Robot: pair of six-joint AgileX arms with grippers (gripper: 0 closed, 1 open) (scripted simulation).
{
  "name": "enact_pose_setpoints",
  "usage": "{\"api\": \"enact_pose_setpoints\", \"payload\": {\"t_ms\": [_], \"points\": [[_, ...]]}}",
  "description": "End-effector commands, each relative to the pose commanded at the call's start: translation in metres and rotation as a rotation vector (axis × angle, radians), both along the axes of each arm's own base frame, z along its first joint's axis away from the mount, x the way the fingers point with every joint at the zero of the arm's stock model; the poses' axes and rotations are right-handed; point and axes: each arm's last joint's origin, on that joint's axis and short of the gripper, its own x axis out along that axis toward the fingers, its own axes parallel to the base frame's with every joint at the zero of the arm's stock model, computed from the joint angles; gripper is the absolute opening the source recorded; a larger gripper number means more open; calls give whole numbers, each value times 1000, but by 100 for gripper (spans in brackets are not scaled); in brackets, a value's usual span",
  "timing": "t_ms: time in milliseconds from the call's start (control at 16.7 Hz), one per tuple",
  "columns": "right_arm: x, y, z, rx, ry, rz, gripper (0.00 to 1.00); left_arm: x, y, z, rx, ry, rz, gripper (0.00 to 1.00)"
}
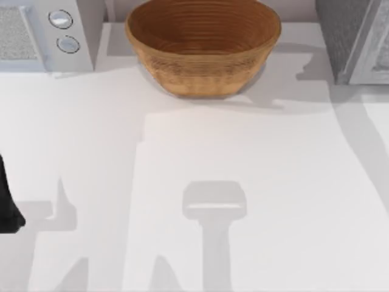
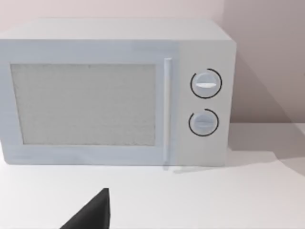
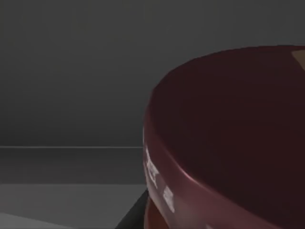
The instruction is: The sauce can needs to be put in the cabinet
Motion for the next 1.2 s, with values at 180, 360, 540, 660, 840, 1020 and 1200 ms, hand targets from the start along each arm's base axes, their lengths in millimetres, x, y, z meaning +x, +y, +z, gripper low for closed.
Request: {"api": "enact_pose_setpoints", "payload": {"t_ms": [180, 360, 540, 660, 840, 1020, 1200], "points": [[4, -2, 0, 3, 0, -5, 0, 0, 0, 0, 0, 0, 0, 100], [33, -2, 2, 5, -3, -12, 0, 0, 0, 0, 0, 0, 0, 100], [88, 3, -7, -2, 20, -7, 0, 0, 0, 0, 0, 0, 0, 100], [121, 4, -16, -3, 30, -5, 0, 0, 0, 0, 0, 0, 0, 100], [146, -1, -20, 2, 7, -4, 0, 0, 0, 0, 0, 0, 0, 100], [150, -3, -20, 2, 0, -3, 0, 0, 0, 0, 0, 0, 0, 100], [150, -3, -20, 2, 0, -3, 8, 0, 0, 0, 0, 0, 0, 100]]}}
